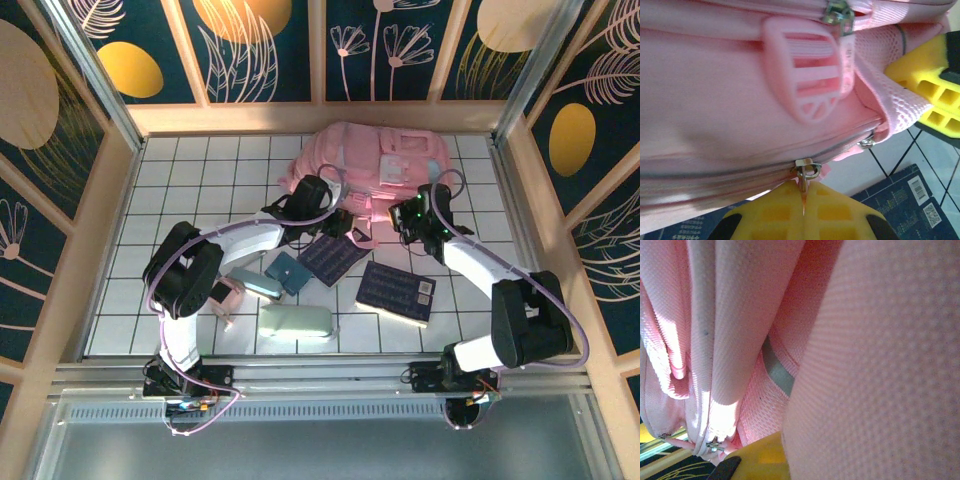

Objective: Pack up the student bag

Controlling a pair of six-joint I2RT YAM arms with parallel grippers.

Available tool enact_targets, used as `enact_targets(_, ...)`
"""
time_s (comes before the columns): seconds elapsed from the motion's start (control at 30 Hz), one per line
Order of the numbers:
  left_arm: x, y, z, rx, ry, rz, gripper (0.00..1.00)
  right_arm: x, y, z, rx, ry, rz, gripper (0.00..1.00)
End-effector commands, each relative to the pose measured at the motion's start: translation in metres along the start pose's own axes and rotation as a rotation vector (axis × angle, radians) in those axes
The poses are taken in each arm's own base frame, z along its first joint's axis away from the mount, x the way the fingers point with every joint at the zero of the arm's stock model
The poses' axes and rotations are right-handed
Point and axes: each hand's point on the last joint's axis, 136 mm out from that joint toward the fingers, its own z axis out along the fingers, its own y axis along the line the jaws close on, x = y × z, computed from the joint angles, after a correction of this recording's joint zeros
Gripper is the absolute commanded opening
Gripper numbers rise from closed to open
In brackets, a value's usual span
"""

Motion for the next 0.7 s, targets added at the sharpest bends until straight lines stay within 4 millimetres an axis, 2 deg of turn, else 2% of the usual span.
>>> enact_targets(0.0, -0.013, 0.017, -0.017, -0.071, -0.042, 0.001, 0.00, -0.025, 0.020, -0.016, -0.041, -0.091, -0.039, 0.00)
enact_targets(0.2, -0.013, 0.041, -0.034, -0.097, -0.062, -0.045, 0.00, -0.042, 0.016, -0.023, -0.007, -0.102, -0.084, 0.00)
enact_targets(0.47, -0.007, 0.070, -0.047, -0.141, -0.058, -0.078, 0.00, -0.084, 0.012, -0.039, 0.013, -0.157, -0.088, 0.00)
enact_targets(0.67, -0.017, 0.085, -0.054, -0.175, -0.073, -0.088, 0.00, -0.111, 0.006, -0.047, 0.081, -0.227, -0.091, 0.00)
